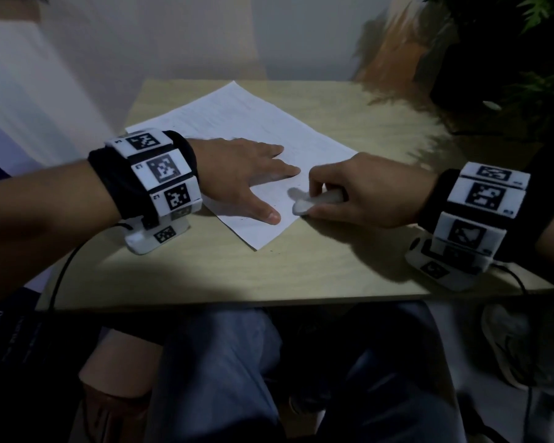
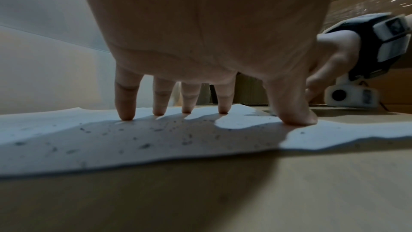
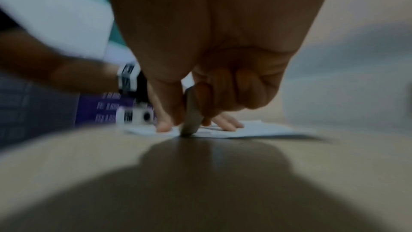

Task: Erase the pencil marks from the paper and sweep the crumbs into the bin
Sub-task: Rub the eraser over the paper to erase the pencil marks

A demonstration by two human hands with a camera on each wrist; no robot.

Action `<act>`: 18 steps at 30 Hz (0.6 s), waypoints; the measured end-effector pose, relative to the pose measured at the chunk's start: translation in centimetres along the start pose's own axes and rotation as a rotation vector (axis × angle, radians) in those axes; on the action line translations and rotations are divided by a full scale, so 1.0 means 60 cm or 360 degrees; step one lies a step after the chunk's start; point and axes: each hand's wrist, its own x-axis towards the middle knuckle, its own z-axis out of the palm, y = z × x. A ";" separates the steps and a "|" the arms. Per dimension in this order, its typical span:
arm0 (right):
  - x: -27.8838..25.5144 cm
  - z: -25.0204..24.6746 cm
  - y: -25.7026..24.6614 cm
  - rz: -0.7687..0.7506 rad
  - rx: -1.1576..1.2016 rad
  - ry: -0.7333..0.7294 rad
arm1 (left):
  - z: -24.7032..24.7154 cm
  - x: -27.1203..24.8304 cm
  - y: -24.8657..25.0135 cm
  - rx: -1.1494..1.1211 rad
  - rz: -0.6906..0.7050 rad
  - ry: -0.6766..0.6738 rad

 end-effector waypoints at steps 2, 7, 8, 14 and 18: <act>0.008 -0.006 0.020 0.0083 -0.0024 -0.0008 | -0.002 -0.002 0.002 -0.0009 -0.0015 -0.0007; 0.010 -0.002 0.026 0.0218 -0.0330 0.0194 | -0.005 -0.006 0.005 -0.0030 -0.0008 -0.0007; 0.007 0.001 0.020 0.0145 -0.0297 0.0169 | -0.006 -0.007 0.005 -0.0030 -0.0004 -0.0007; 0.010 -0.014 0.040 0.0317 -0.0206 0.0086 | -0.004 -0.006 0.005 -0.0021 -0.0018 -0.0017; 0.004 -0.013 0.025 0.0179 -0.0233 0.0102 | -0.003 -0.003 0.004 -0.0023 -0.0012 -0.0010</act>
